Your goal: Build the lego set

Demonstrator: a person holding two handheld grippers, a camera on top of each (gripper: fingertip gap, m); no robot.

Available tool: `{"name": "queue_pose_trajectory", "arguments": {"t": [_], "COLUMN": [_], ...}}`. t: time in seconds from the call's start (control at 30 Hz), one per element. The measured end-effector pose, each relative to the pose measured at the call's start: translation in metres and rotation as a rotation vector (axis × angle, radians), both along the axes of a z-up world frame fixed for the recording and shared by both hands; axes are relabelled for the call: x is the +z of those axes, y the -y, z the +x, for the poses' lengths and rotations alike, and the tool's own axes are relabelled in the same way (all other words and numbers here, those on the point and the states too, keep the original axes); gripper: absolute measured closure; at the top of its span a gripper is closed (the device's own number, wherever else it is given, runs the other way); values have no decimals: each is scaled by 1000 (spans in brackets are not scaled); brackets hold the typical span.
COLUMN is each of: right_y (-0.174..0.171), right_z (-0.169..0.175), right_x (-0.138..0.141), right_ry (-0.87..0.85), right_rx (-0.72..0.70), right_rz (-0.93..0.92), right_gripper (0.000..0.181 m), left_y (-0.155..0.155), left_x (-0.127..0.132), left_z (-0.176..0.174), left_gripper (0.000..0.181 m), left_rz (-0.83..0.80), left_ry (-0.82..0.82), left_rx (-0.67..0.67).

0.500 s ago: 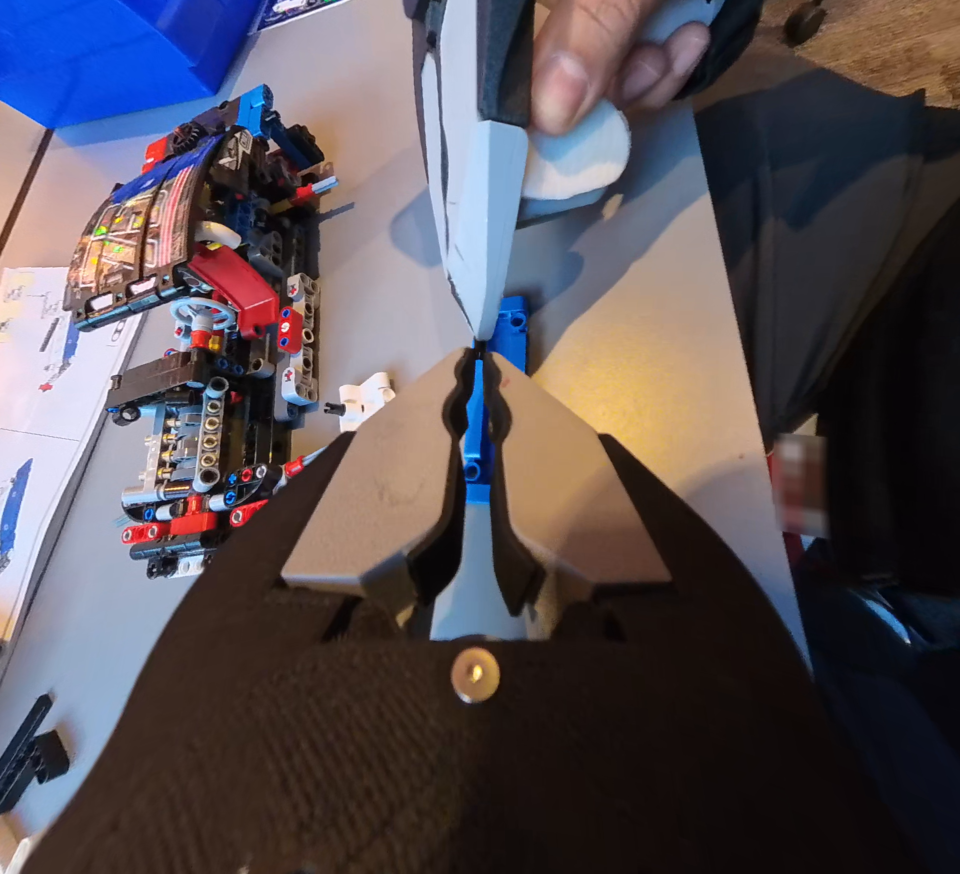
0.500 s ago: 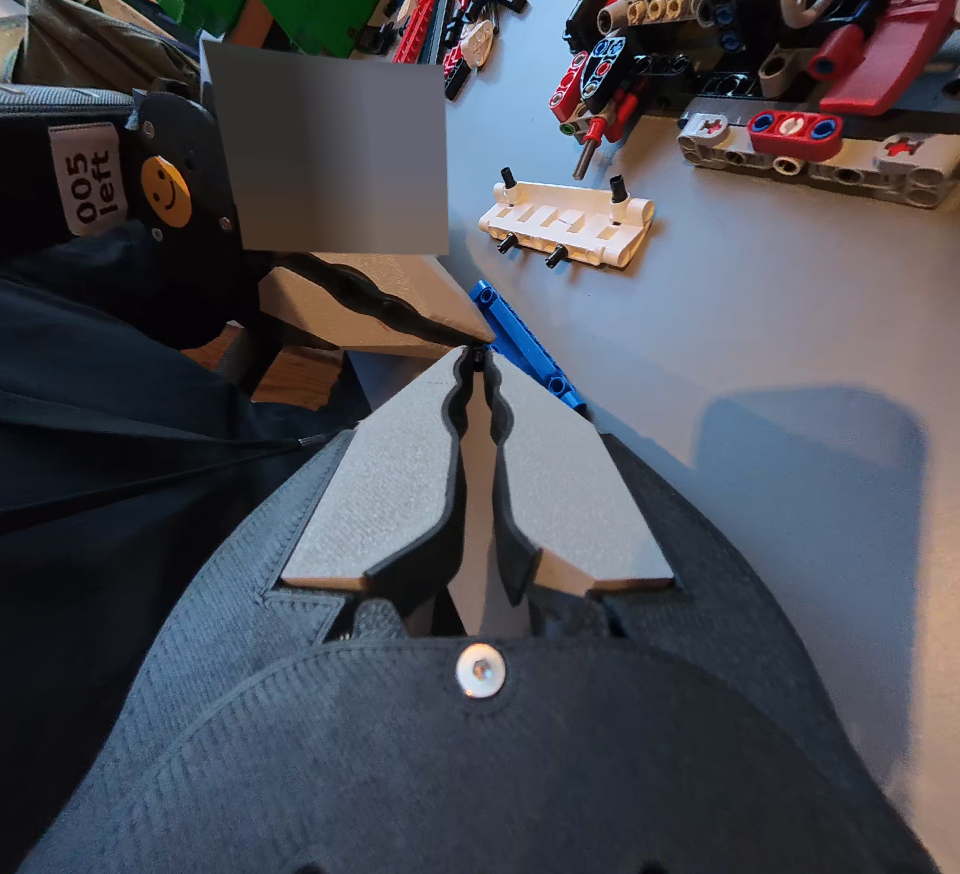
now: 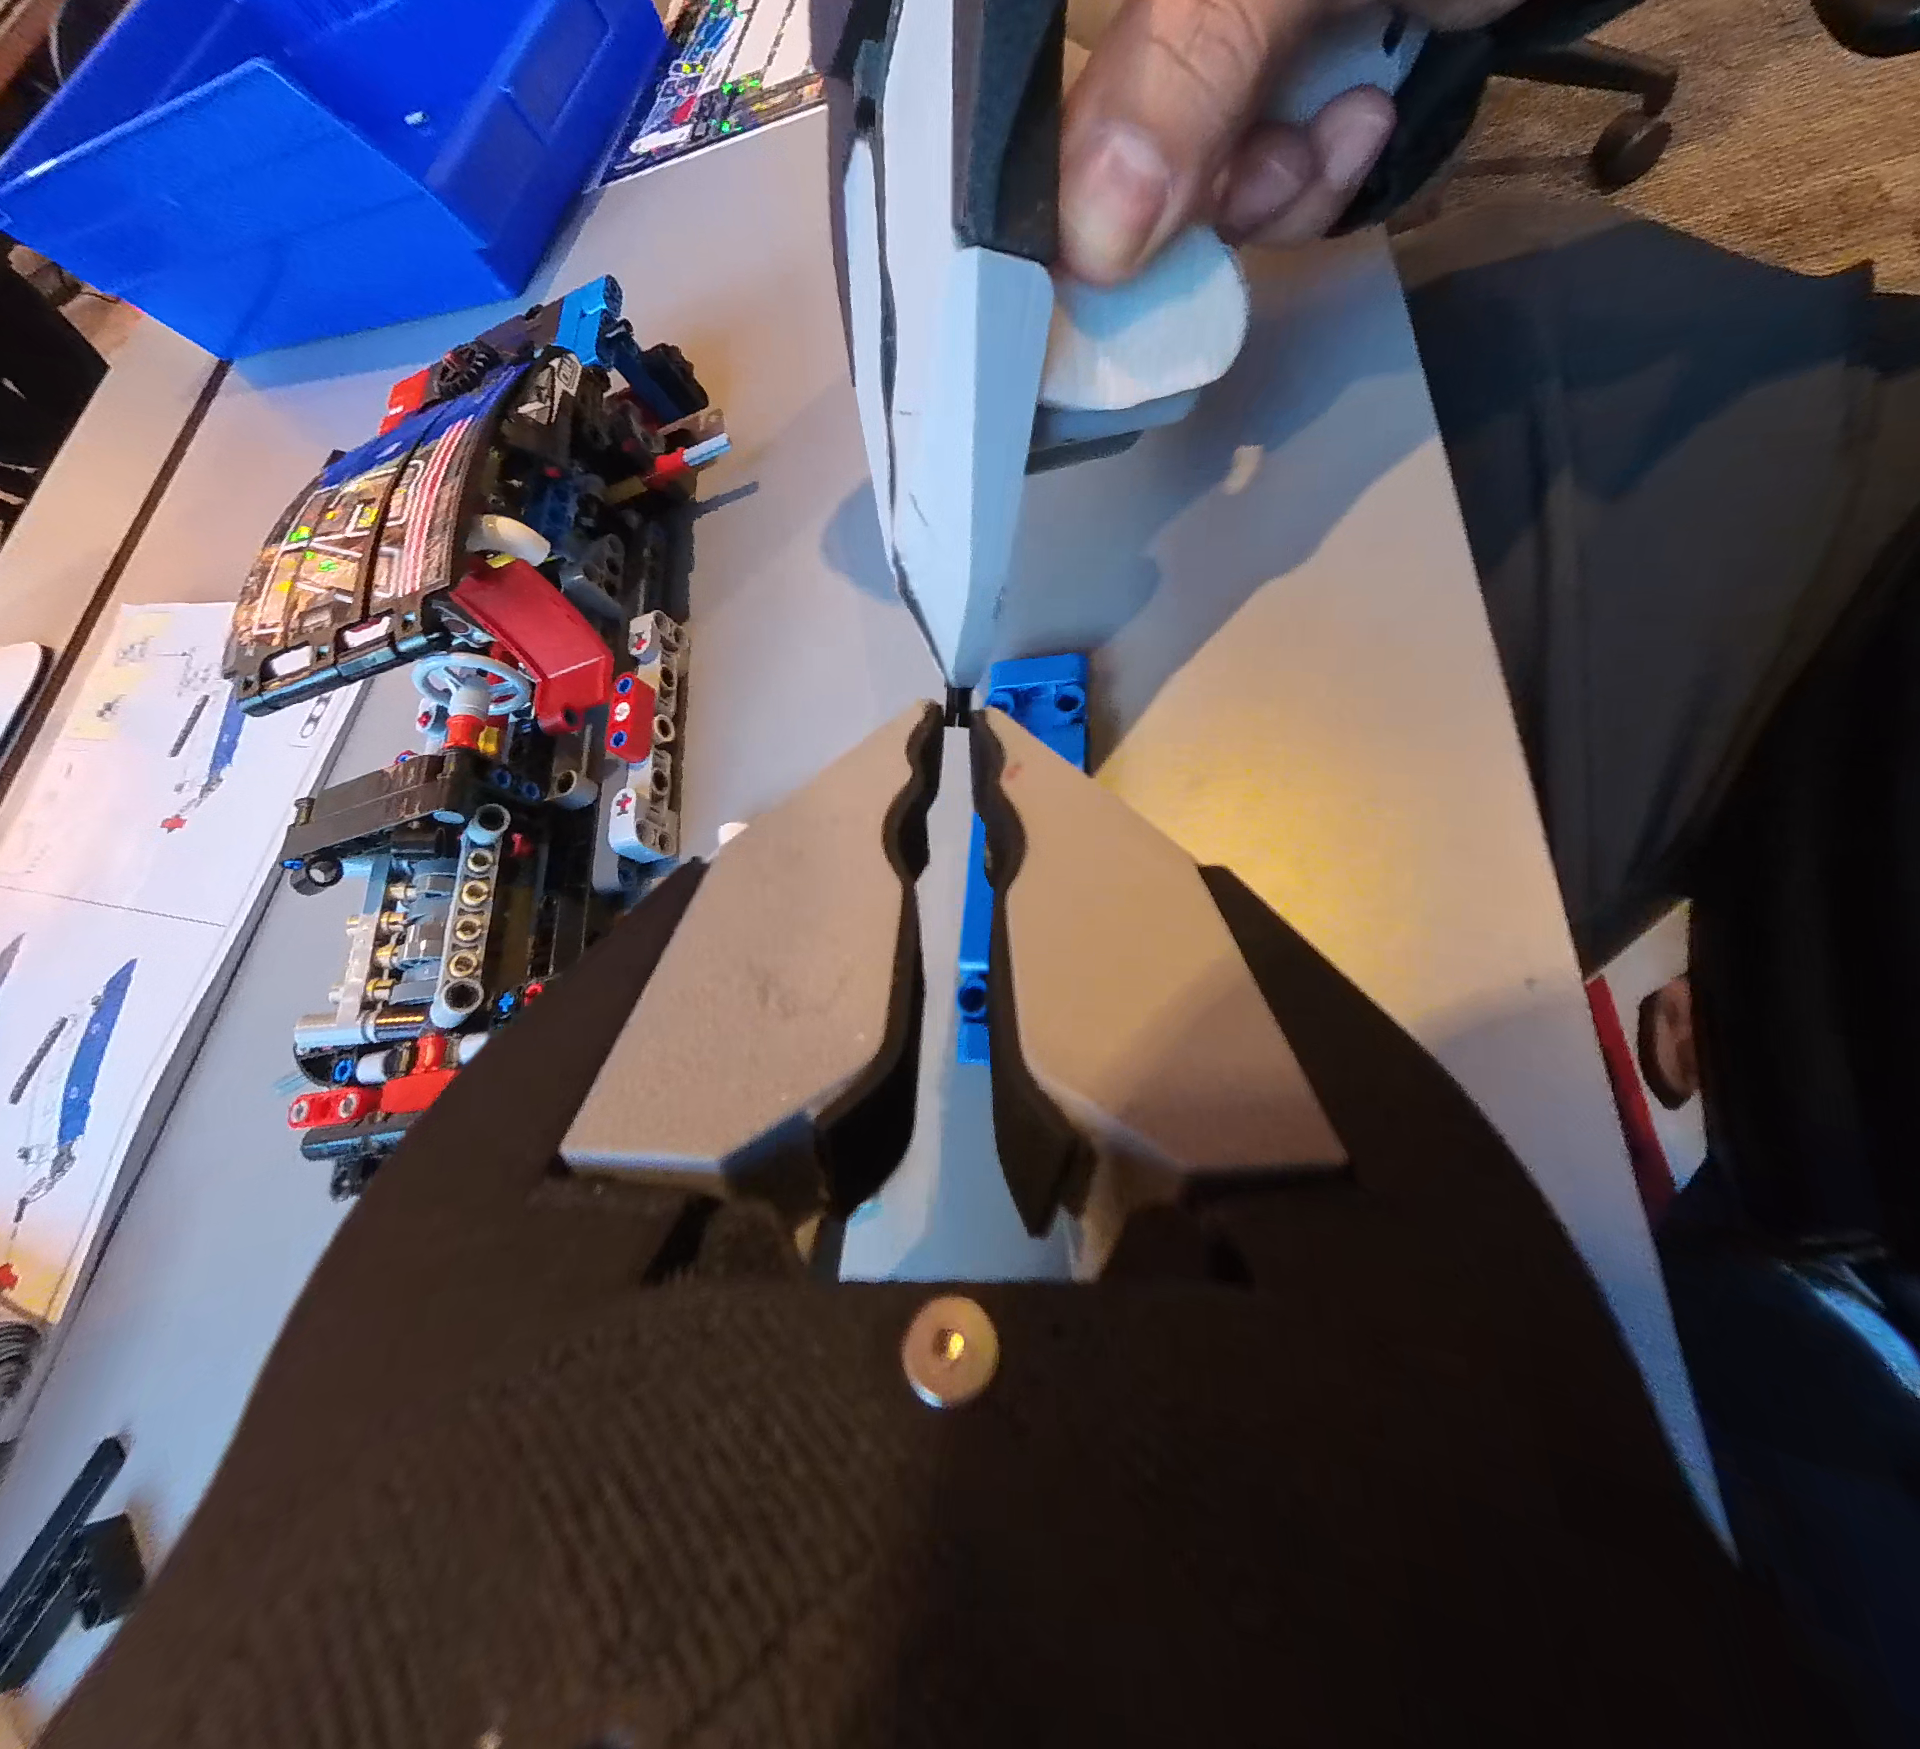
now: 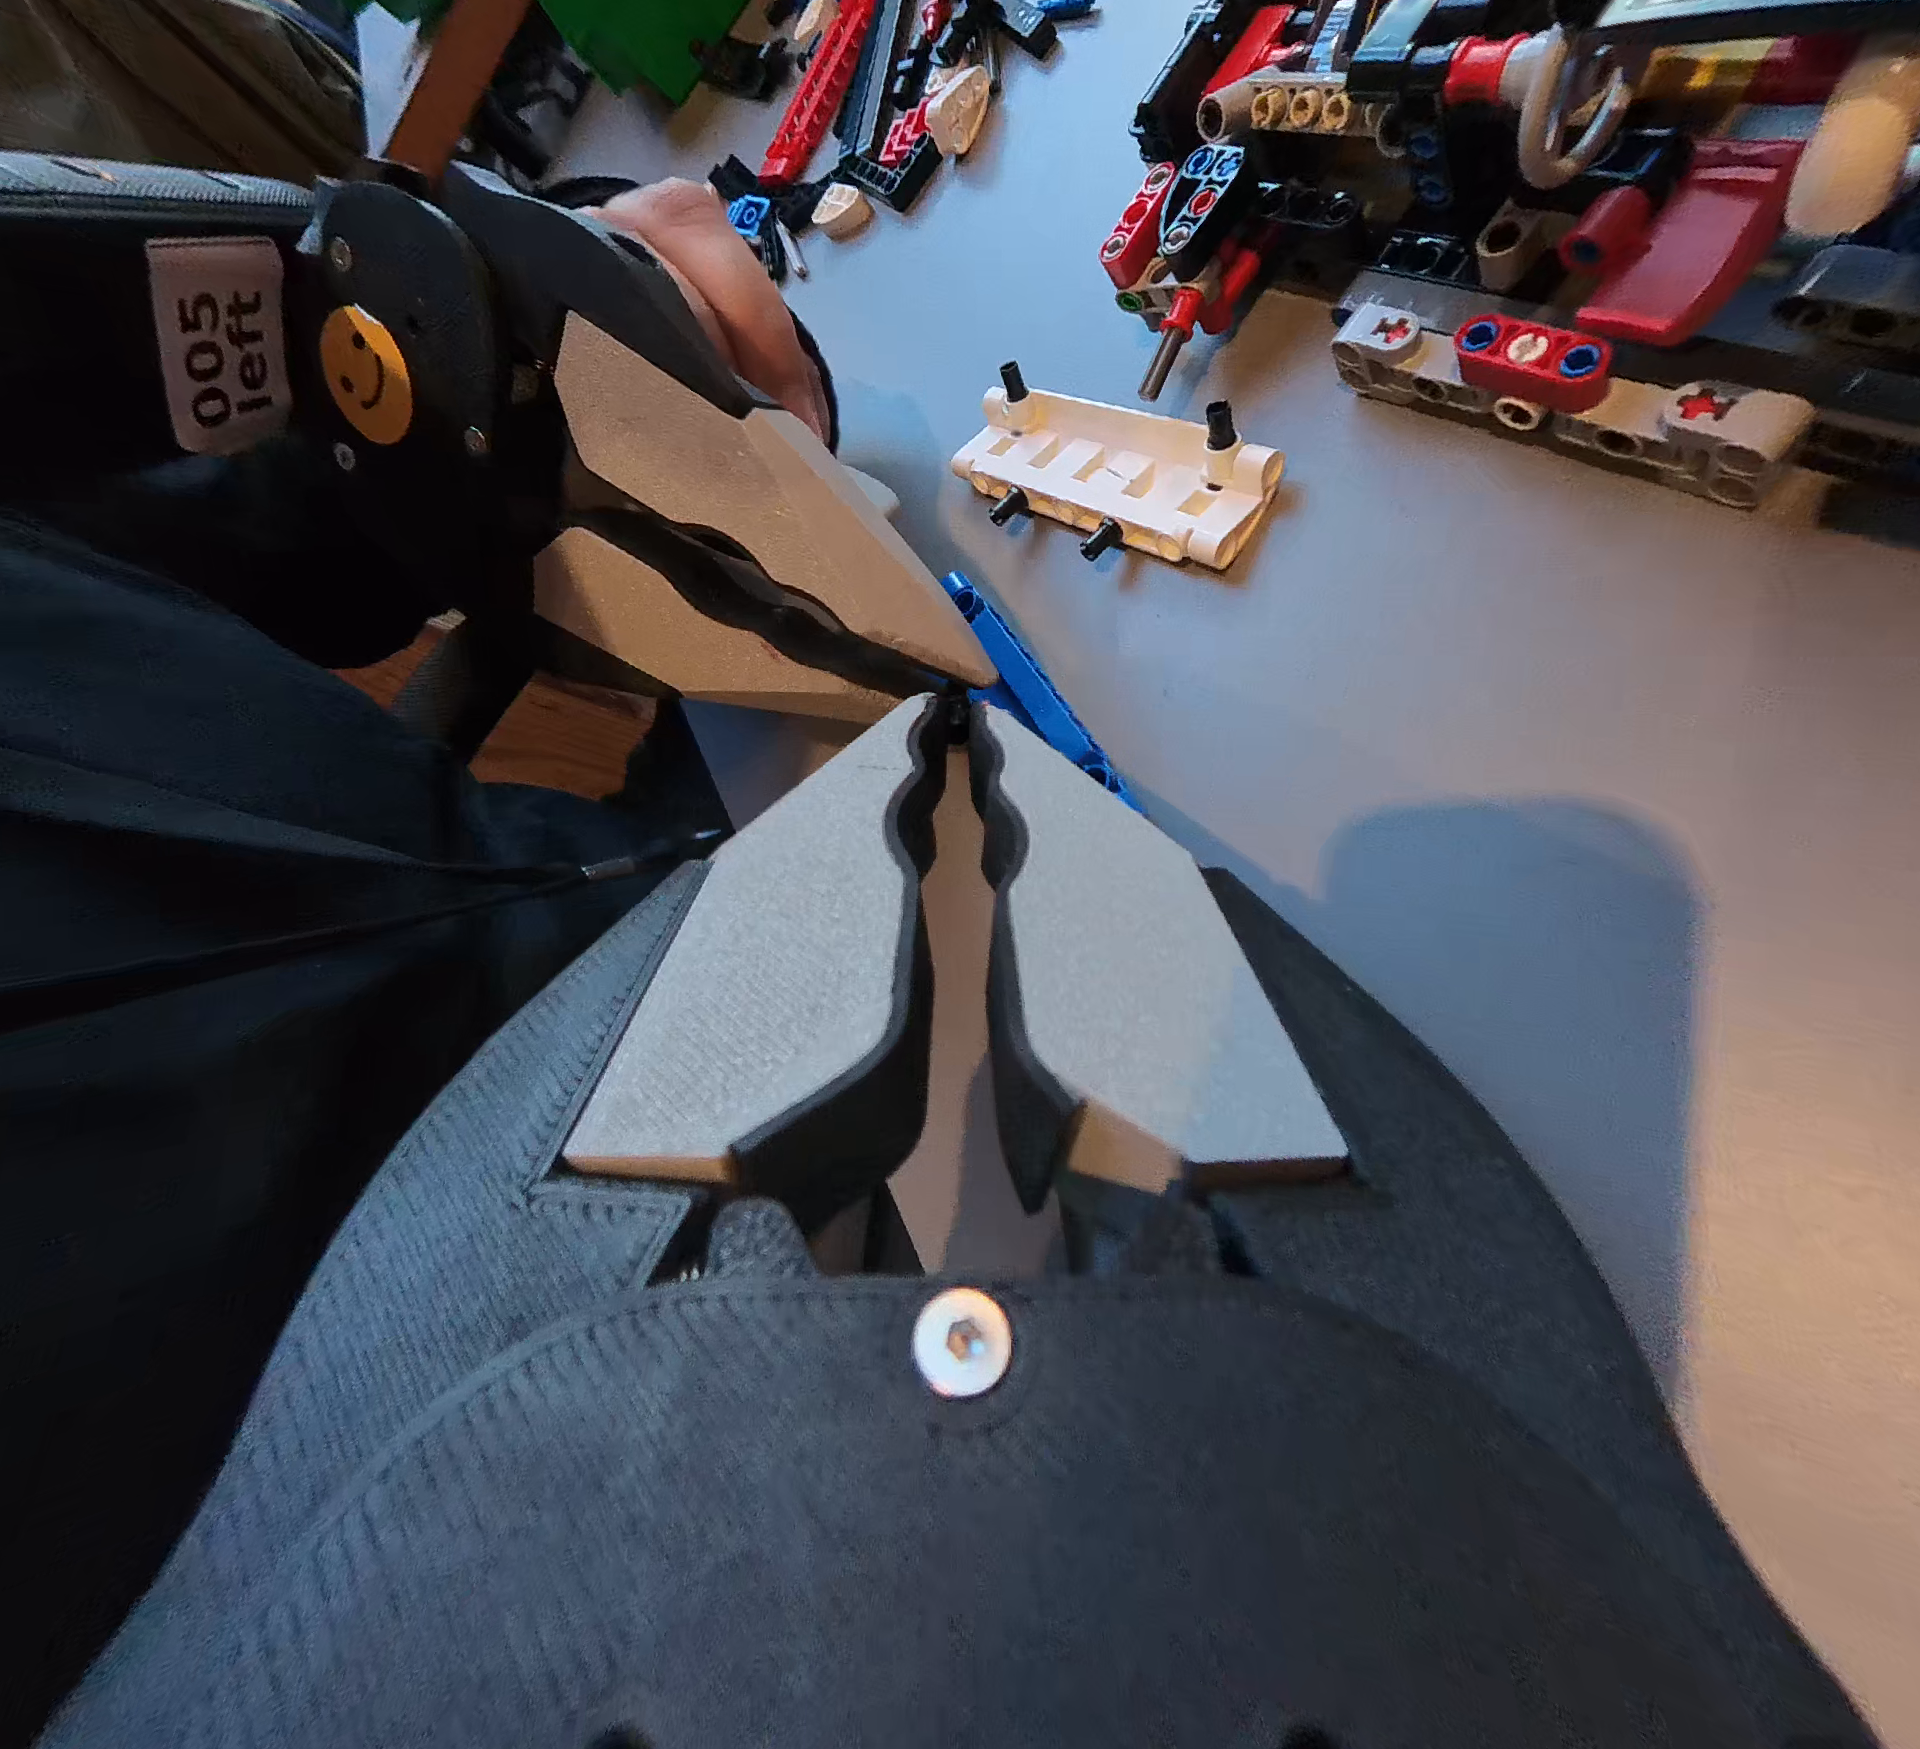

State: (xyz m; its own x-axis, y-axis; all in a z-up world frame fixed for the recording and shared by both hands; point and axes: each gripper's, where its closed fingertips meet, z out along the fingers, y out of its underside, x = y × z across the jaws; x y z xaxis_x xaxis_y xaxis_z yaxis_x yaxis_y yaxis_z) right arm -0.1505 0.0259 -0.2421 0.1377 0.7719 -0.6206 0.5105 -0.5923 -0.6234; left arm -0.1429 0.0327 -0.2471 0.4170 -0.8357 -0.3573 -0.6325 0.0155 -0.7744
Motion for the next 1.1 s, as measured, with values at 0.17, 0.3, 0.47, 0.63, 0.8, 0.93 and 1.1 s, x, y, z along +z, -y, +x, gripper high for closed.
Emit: {"name": "queue_pose_trajectory", "arguments": {"t": [0.17,0.3,0.47,0.63,0.8,0.93,1.1], "right_y": [-2,-6,-8,-9,-12,-15,-15], "right_z": [-5,-11,-14,-15,-11,1,12], "right_x": [8,25,34,40,30,20,-7], "right_ry": [-65,-185,-214,-228,-123,77,324], "right_rx": [-23,-62,-77,-84,-50,78,231], "right_rz": [-42,-32,96,138,226,339,461], "right_gripper": [180,179,177,179,180,180,180], "left_y": [-2,-7,-9,-9,-10,-9,3], "left_x": [8,24,31,38,26,6,-23], "left_z": [-4,-9,-12,-13,-8,-9,-12], "left_gripper": [180,180,180,180,178,162,153], "left_rz": [17,3,10,56,-55,-154,-279], "left_ry": [28,138,187,198,222,156,14], "left_rx": [22,50,64,71,66,58,0]}}
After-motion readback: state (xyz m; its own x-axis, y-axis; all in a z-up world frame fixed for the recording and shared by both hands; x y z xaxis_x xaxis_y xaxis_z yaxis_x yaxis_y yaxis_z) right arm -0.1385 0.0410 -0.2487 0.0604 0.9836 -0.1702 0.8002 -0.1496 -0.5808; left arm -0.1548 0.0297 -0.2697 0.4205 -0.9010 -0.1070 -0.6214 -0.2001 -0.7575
